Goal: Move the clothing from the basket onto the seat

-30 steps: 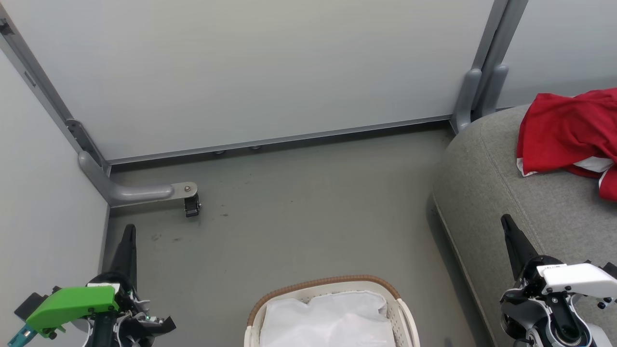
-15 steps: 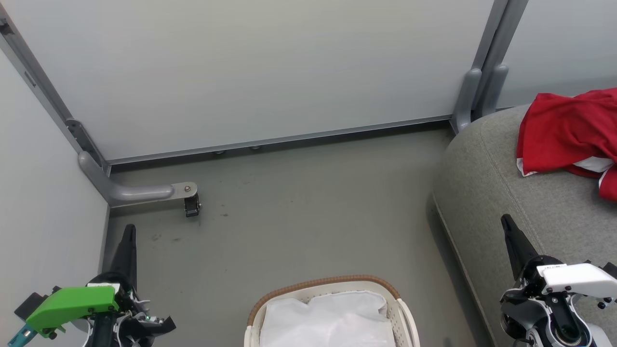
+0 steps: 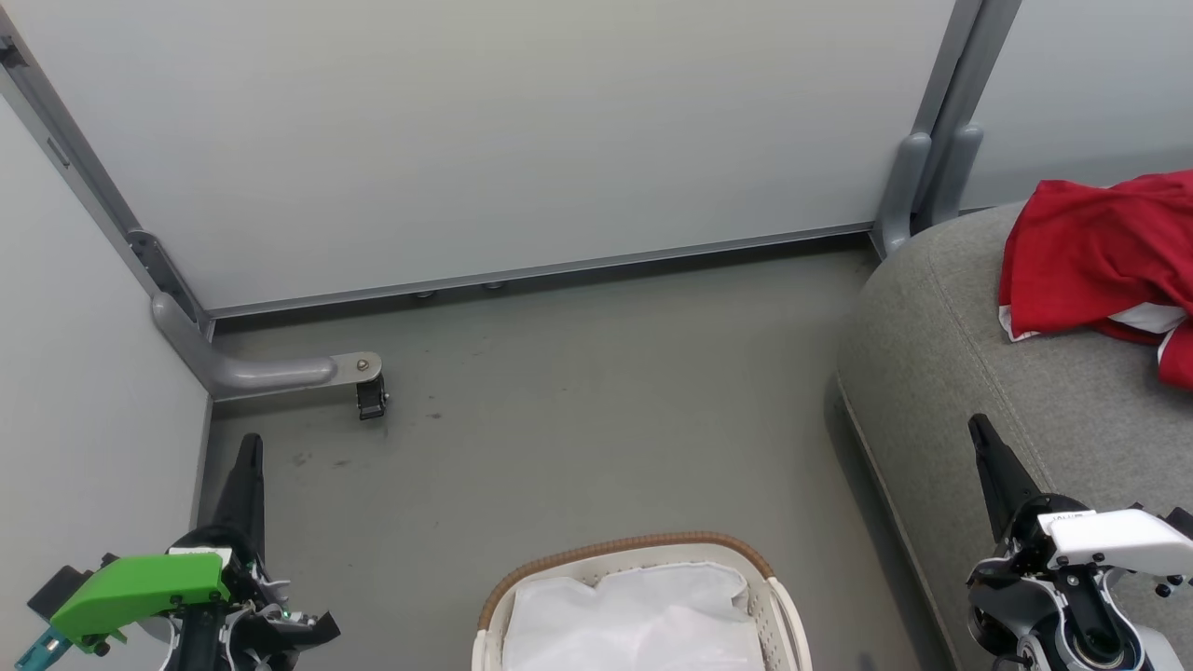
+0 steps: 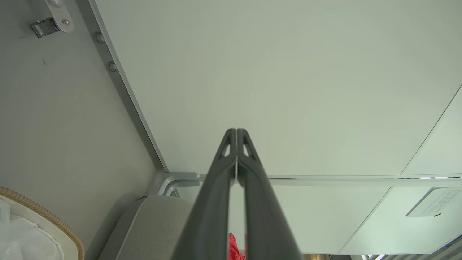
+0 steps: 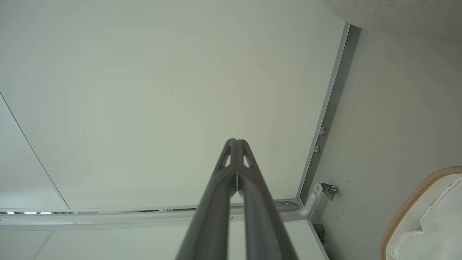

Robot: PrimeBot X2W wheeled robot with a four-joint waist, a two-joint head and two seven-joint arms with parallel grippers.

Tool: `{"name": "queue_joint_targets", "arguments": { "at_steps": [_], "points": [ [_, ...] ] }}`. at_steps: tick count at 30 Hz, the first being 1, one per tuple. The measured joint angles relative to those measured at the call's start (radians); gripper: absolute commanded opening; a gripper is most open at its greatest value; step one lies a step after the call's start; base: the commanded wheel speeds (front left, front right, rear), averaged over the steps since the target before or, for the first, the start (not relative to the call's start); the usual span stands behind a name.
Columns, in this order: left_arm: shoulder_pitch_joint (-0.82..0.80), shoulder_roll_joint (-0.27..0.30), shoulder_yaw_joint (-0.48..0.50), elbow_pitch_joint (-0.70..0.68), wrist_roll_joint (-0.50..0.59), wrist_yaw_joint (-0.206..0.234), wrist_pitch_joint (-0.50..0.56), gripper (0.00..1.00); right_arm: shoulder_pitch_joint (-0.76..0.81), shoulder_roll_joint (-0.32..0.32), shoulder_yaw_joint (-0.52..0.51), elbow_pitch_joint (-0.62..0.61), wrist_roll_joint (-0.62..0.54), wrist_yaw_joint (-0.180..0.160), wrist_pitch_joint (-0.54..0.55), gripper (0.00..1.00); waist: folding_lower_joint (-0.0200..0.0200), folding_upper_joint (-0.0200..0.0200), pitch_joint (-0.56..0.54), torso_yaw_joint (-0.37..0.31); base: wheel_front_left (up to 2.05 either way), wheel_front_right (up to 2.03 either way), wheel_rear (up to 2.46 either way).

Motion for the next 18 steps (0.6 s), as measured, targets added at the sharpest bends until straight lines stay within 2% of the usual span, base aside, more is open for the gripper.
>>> {"name": "queue_joint_targets", "arguments": {
  "at_steps": [18],
  "points": [
    [0.000,0.000,0.000,0.000,0.000,0.000,0.000,0.00,0.000,0.000,0.000,0.000,0.000,0.000,0.000,0.00,0.0000,0.0000,0.000,0.000,0.00,0.00,0.00]
  ]
}}
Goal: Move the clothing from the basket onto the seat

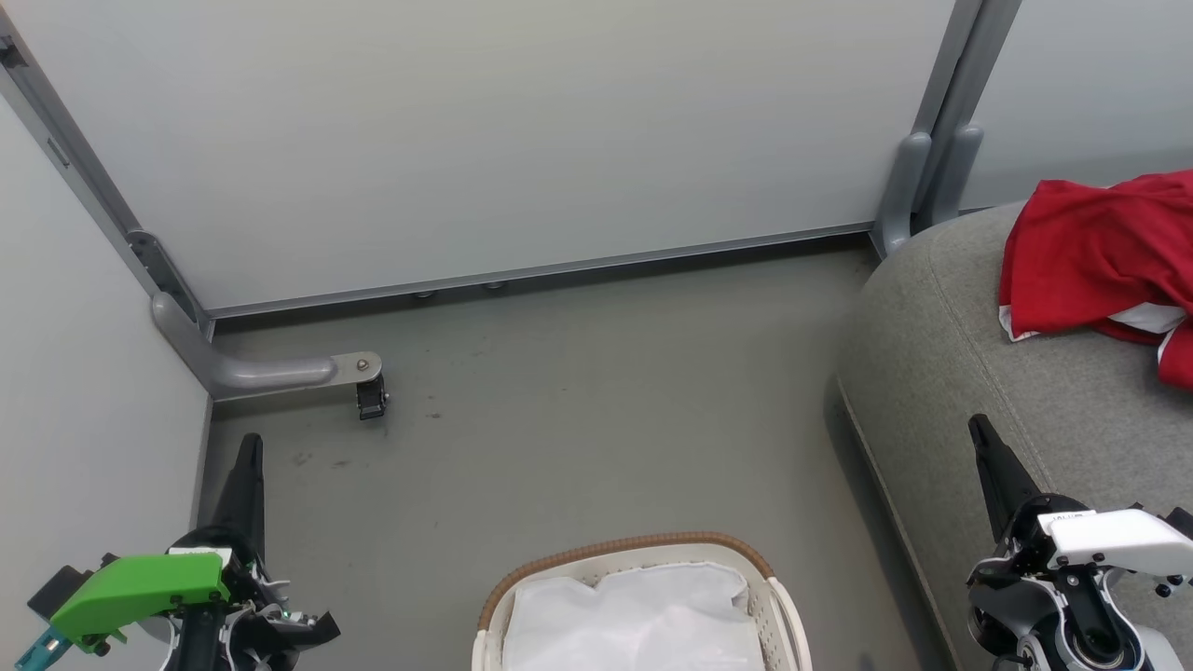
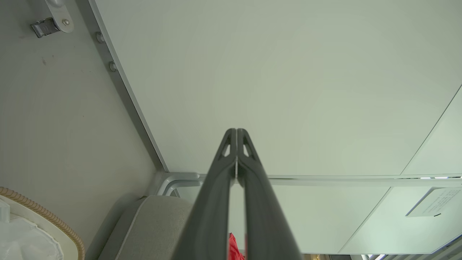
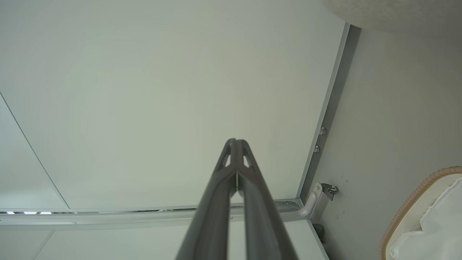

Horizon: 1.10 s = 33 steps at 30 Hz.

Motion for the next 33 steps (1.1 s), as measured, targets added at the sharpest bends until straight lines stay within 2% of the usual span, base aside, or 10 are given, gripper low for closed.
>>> {"name": "queue_joint_targets", "arguments": {
  "at_steps": [33],
  "points": [
    [0.000,0.000,0.000,0.000,0.000,0.000,0.000,0.00,0.000,0.000,0.000,0.000,0.000,0.000,0.000,0.00,0.0000,0.0000,0.000,0.000,0.00,0.00,0.00]
  ]
}}
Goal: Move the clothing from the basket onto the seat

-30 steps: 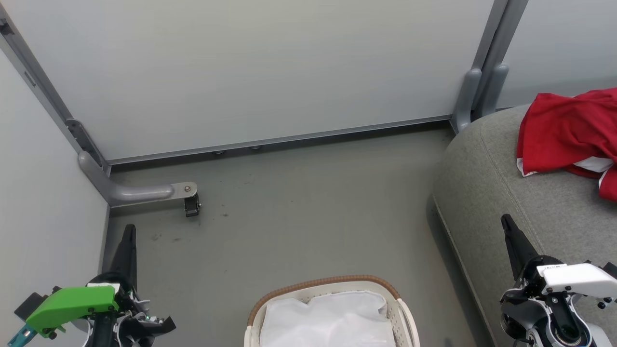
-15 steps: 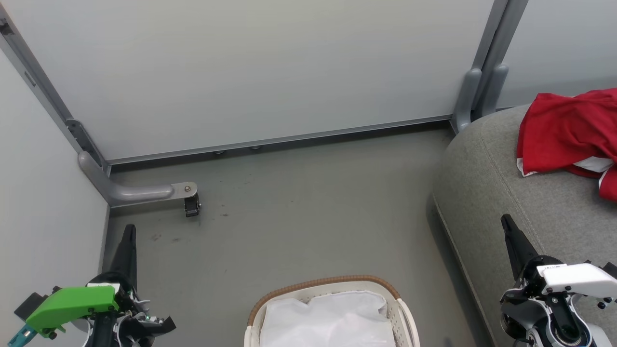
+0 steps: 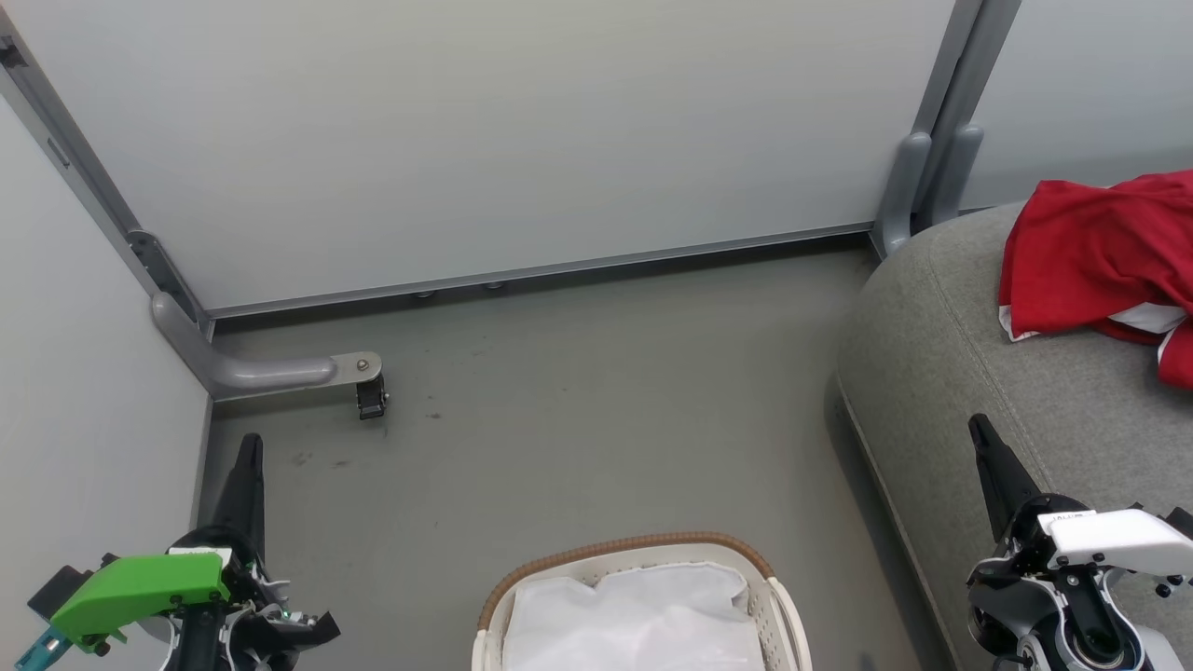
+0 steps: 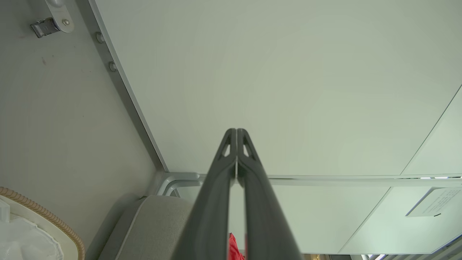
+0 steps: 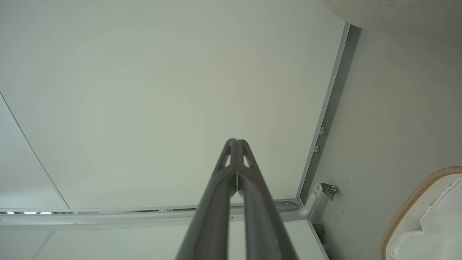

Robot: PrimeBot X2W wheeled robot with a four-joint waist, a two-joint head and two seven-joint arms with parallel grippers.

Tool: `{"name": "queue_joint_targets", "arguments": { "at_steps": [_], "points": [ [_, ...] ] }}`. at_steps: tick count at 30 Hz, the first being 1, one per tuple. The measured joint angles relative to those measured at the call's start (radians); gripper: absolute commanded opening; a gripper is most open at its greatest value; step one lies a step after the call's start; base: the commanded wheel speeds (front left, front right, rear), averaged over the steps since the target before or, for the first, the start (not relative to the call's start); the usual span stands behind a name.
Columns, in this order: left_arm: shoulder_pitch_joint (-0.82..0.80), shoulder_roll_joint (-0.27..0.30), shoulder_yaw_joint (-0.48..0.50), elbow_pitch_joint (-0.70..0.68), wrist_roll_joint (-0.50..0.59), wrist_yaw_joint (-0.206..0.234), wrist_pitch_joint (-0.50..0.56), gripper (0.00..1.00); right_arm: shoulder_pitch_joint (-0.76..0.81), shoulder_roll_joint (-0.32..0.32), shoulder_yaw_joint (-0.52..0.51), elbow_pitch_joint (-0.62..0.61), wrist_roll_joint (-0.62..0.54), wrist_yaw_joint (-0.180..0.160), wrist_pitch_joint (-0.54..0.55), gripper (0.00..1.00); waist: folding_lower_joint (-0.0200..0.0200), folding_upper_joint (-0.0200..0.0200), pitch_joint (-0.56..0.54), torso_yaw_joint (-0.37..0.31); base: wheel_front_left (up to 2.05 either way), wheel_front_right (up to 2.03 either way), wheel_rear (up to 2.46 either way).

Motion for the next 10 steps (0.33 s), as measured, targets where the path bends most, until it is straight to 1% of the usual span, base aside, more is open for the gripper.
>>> {"name": "queue_joint_targets", "arguments": {
  "at_steps": [10],
  "points": [
    [0.000,0.000,0.000,0.000,0.000,0.000,0.000,0.00,0.000,0.000,0.000,0.000,0.000,0.000,0.000,0.00,0.0000,0.0000,0.000,0.000,0.00,0.00,0.00]
  ]
}}
